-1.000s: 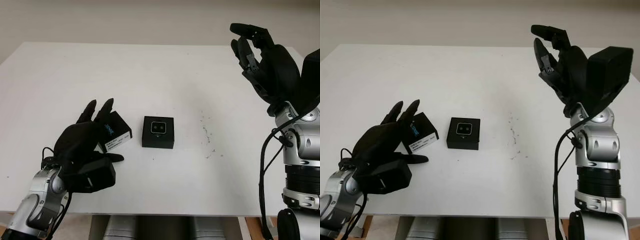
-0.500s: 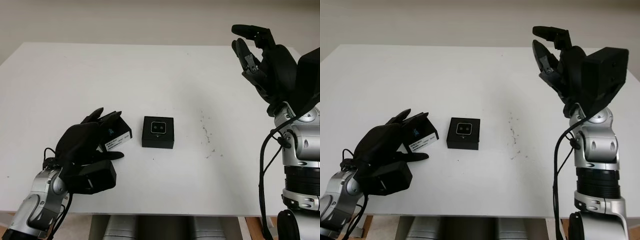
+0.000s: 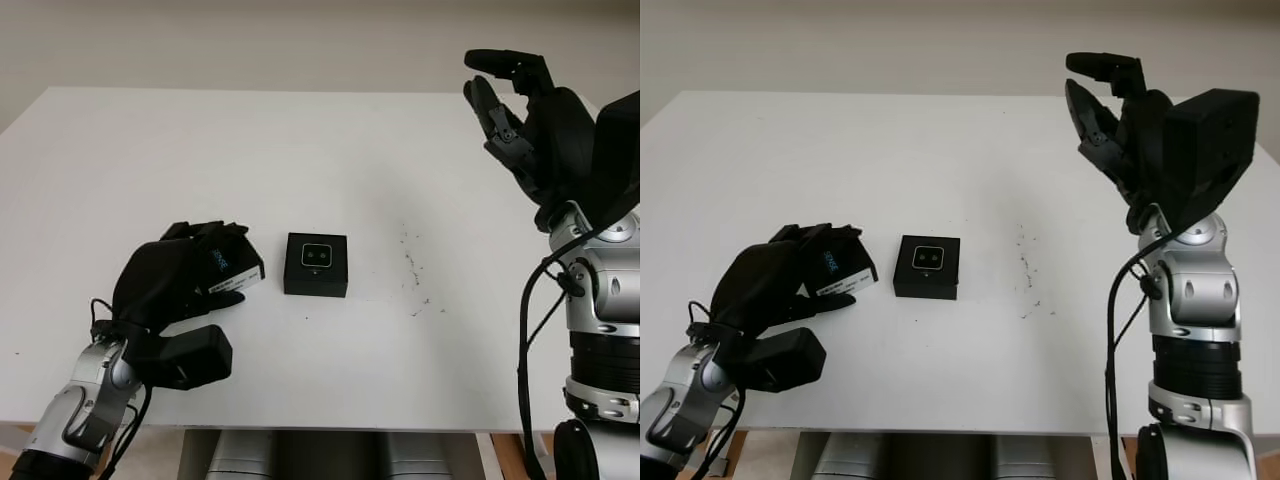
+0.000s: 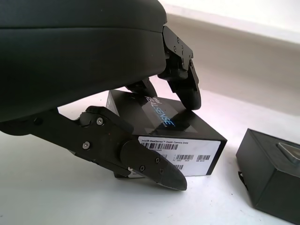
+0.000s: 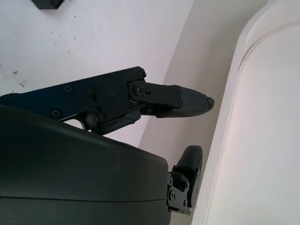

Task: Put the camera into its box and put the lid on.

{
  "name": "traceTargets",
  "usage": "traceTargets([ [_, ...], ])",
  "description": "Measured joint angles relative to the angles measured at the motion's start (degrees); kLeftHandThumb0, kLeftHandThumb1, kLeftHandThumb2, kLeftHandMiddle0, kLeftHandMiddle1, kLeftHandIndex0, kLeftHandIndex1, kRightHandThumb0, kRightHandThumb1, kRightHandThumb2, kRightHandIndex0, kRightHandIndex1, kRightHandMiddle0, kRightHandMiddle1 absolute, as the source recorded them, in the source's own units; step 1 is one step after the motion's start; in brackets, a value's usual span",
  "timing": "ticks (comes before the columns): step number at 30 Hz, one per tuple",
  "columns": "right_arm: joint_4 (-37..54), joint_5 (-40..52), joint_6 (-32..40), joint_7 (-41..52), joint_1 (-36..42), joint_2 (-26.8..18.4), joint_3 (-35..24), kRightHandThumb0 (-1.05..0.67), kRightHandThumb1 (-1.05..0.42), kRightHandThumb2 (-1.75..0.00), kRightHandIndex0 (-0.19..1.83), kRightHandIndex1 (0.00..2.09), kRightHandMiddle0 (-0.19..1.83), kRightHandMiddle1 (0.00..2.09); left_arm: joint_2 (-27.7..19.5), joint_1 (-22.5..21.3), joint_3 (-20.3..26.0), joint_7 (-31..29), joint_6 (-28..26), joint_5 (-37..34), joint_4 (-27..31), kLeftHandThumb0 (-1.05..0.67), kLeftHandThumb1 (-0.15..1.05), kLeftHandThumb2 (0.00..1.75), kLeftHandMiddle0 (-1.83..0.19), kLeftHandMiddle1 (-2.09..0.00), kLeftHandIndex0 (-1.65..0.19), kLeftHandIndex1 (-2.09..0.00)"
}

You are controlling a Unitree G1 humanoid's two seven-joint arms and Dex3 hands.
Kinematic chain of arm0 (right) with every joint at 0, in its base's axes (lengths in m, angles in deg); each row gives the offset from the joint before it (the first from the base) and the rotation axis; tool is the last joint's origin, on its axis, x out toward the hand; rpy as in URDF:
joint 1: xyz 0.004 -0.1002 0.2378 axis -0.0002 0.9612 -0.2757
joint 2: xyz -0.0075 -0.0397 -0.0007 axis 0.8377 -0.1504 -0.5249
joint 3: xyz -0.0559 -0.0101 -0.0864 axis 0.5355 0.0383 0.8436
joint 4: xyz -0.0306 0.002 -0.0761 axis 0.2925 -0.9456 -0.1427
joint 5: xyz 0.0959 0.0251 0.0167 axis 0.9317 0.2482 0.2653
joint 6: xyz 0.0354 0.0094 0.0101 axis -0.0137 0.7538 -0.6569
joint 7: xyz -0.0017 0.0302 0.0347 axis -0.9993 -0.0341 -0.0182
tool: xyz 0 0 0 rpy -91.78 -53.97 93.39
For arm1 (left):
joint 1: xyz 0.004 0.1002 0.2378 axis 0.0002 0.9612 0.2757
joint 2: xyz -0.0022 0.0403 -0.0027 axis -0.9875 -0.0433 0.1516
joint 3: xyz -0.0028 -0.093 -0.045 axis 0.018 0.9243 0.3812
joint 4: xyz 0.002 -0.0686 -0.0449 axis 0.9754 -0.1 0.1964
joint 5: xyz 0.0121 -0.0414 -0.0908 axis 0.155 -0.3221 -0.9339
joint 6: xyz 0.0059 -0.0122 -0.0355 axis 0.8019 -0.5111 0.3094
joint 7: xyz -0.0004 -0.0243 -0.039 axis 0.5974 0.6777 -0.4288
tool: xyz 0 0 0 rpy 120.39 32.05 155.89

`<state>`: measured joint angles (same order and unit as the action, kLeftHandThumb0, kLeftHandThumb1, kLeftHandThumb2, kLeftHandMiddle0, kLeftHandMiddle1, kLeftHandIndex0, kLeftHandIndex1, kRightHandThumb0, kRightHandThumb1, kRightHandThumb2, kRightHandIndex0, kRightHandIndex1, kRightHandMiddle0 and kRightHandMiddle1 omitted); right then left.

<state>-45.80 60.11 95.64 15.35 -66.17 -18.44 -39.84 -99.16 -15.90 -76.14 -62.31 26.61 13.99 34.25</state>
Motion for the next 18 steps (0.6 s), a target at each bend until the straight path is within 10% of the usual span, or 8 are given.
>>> traceTargets([
  [5, -0.01, 3.02, 0.6, 5.71, 0.17, -0.5, 0.09, -0.71, -1.05, -0.65, -0.18, 0.0, -0.19, 0.05, -0.03, -0.26, 0.07, 2.11, 2.92, -0.12, -1.98, -0.12, 0.99, 0.05, -0.26, -1.65, -0.27, -1.43],
  [18, 0.04, 4.58, 1.47, 7.58, 1.51, -0.62, 0.11, -0.71, -1.05, -0.68, -0.19, 0.0, -0.19, 0.0, 0.72, -1.1, 6.6, -11.25, 0.73, -19.14, 5.5, -0.07, 0.98, 0.06, -0.37, -1.48, -0.29, -1.37],
])
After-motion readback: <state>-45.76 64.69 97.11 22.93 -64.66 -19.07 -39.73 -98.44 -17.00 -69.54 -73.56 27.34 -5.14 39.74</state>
